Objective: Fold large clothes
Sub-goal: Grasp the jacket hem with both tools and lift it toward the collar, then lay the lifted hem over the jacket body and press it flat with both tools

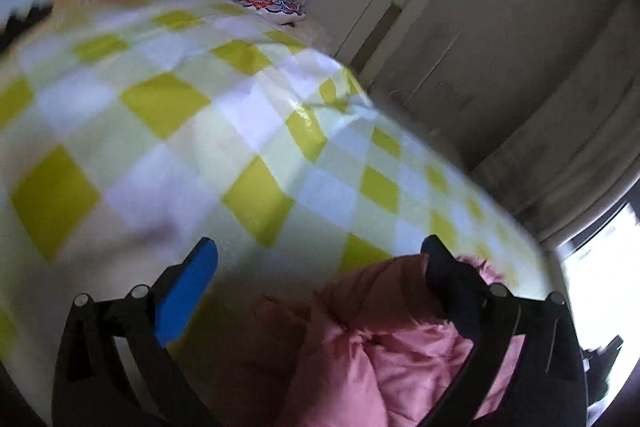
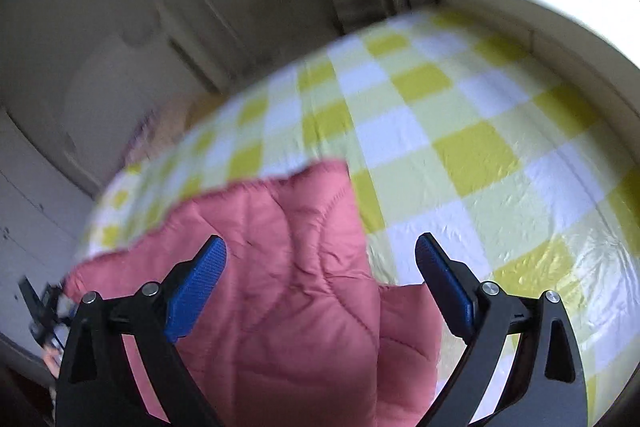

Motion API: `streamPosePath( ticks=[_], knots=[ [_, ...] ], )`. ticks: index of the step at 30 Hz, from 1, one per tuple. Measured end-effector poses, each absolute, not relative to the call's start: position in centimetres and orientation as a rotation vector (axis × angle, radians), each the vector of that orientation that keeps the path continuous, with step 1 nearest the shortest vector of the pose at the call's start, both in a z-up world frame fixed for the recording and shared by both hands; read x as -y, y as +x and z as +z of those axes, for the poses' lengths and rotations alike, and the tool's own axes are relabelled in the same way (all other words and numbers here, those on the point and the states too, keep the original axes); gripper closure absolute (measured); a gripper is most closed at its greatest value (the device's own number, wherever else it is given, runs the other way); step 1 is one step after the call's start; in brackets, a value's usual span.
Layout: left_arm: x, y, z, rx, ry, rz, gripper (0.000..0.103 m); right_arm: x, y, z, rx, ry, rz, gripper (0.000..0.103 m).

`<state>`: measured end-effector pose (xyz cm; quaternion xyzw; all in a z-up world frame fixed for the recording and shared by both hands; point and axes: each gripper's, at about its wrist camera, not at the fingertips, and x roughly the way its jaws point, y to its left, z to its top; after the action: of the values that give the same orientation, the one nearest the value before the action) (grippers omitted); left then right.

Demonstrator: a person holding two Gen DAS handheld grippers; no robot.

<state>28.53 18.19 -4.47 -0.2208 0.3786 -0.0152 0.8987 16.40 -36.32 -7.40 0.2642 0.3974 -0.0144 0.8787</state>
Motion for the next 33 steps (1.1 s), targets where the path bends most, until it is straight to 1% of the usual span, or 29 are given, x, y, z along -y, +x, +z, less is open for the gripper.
streamPosePath(
  ticks=[1, 2, 4, 6, 7, 8, 9, 10, 11, 12, 13, 14, 16, 18, 19, 21, 22, 23, 25, 33],
  knots=[
    [-17.8, 29.1, -4.4, -0.809, -0.441, -0.037, 0.002, 36.2, 16.7, -8.1, -0.847, 0.533, -0.021, 0.027],
    [-17.4, 29.9, -4.8, -0.836, -0.422, -0.037, 0.005, 36.0, 17.1, -8.8, -0.876, 0.512, -0.034, 0.043],
    [-17.7, 30.1, -4.8, -0.837, -0.387, 0.036, 0.014, 36.2, 17.3, -9.5, -0.898, 0.512, -0.11, 0.045],
    [-19.0, 29.6, -3.9, -0.791, -0.391, 0.222, 0.015, 35.6, 16.4, -7.6, -0.848, 0.445, -0.223, 0.043],
    [-19.5, 28.9, -2.9, -0.745, -0.412, 0.313, 0.016, 34.7, 15.7, -5.9, -0.79, 0.401, -0.245, 0.038],
    [-19.6, 27.5, -1.2, -0.666, -0.429, 0.404, 0.016, 33.7, 15.2, -4.5, -0.749, 0.382, -0.223, 0.019],
    [-19.0, 26.2, 0.5, -0.585, -0.416, 0.42, 0.016, 32.7, 15.0, -3.5, -0.72, 0.369, -0.188, 0.009],
    [-17.7, 25.3, 2.1, -0.529, -0.37, 0.397, 0.013, 31.1, 14.7, -2.2, -0.69, 0.341, -0.13, 0.007],
    [-15.1, 24.6, 4.0, -0.49, -0.267, 0.333, 0.006, 29.1, 14.8, -1.0, -0.675, 0.289, -0.079, 0.007],
    [-12.5, 24.1, 5.0, -0.479, -0.166, 0.272, 0.002, 26.8, 14.9, -0.1, -0.665, 0.217, -0.04, 0.007],
    [-8.8, 23.8, 5.8, -0.488, -0.028, 0.176, 0.002, 24.9, 15.0, 0.4, -0.656, 0.16, -0.015, 0.007],
    [-6.3, 23.8, 5.9, -0.509, 0.052, 0.104, 0.002, 22.9, 15.1, 0.7, -0.651, 0.103, 0.015, 0.007],
    [-1.7, 24.5, 4.3, -0.604, 0.167, -0.036, 0.002, 19.8, 15.7, 0.2, -0.661, 0.018, 0.06, 0.007],
    [0.6, 25.7, 2.0, -0.682, 0.221, -0.054, 0.002, 17.2, 17.2, -2.3, -0.719, -0.044, 0.041, 0.007],
    [1.8, 26.9, -0.3, -0.729, 0.259, -0.042, 0.002, 16.6, 17.8, -3.4, -0.746, -0.069, 0.035, 0.007],
    [2.6, 28.8, -4.2, -0.804, 0.292, -0.021, 0.002, 15.8, 20.0, -9.0, -0.871, -0.158, 0.01, 0.005],
    [2.2, 29.6, -6.3, -0.865, 0.269, -0.035, 0.002, 16.4, 20.2, -9.7, -0.861, -0.084, 0.043, 0.005],
    [1.1, 30.2, -7.4, -0.893, 0.169, -0.066, 0.002, 17.4, 20.5, -9.8, -0.868, -0.024, 0.04, 0.005],
    [0.0, 30.4, -7.5, -0.879, 0.121, -0.058, 0.002, 17.6, 20.8, -9.9, -0.876, -0.022, 0.038, 0.005],
    [0.0, 30.6, -8.0, -0.888, 0.136, -0.057, 0.002, 17.5, 20.5, -9.9, -0.888, -0.007, 0.047, 0.005]
  ],
)
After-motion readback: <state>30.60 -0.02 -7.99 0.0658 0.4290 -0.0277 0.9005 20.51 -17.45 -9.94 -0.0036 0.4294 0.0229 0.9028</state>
